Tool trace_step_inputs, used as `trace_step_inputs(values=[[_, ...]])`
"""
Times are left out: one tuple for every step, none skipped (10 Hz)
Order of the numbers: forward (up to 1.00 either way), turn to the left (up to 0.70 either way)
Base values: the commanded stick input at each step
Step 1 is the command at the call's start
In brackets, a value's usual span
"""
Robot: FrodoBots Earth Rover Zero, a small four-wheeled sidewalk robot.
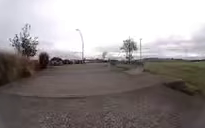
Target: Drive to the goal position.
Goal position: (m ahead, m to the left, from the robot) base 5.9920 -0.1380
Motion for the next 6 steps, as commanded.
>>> trace_step_inputs(values=[[1.0, 0.0], [1.0, 0.0], [1.0, 0.0], [1.0, 0.0], [1.0, 0.0], [1.0, 0.0]])
